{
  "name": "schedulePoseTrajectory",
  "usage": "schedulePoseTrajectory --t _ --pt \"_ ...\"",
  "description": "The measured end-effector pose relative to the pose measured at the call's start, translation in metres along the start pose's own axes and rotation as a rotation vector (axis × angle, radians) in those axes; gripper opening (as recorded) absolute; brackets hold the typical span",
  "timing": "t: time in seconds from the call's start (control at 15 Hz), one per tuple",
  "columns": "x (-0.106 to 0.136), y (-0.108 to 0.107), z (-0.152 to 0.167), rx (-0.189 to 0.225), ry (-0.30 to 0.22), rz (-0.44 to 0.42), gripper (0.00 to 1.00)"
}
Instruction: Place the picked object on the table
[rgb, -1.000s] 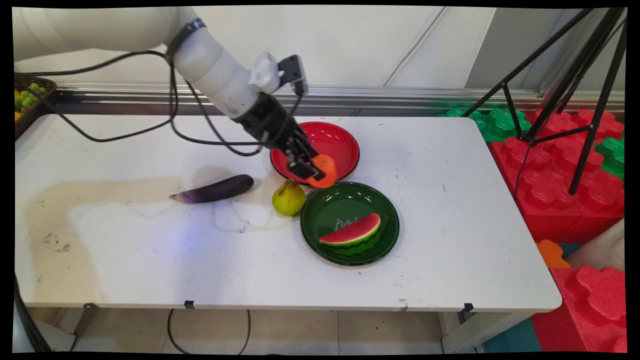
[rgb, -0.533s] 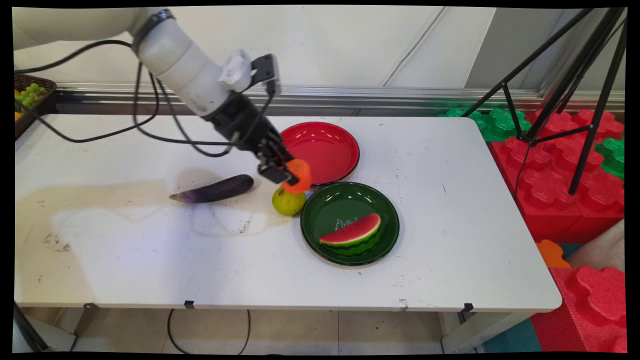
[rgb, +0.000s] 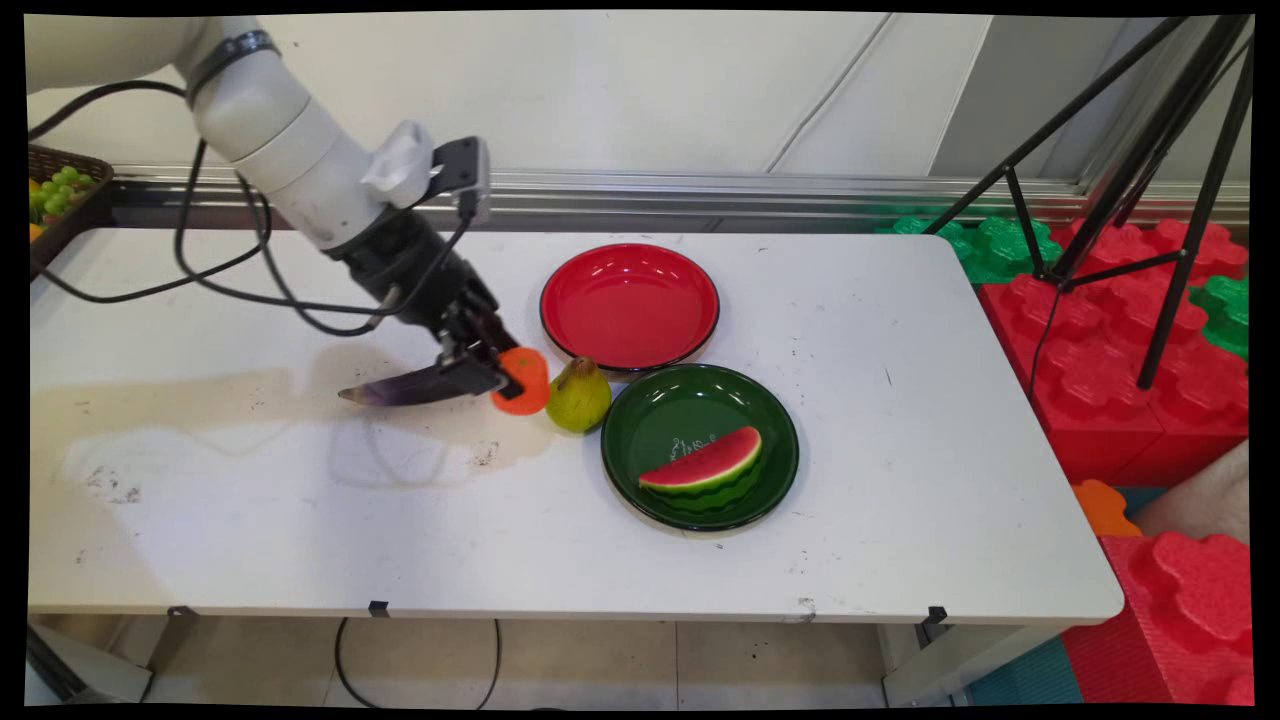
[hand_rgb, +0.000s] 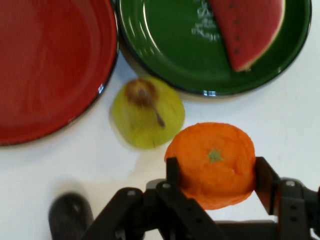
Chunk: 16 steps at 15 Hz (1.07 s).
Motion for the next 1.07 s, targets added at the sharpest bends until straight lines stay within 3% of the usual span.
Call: schedulePoseTrajectory --t 0.47,1.07 --pt "-0.042 -0.002 0.015 -0.011 -0.067 -0.039 0.00" --pt "-0.076 -0.015 0.062 -0.009 -0.092 -0.066 0.00"
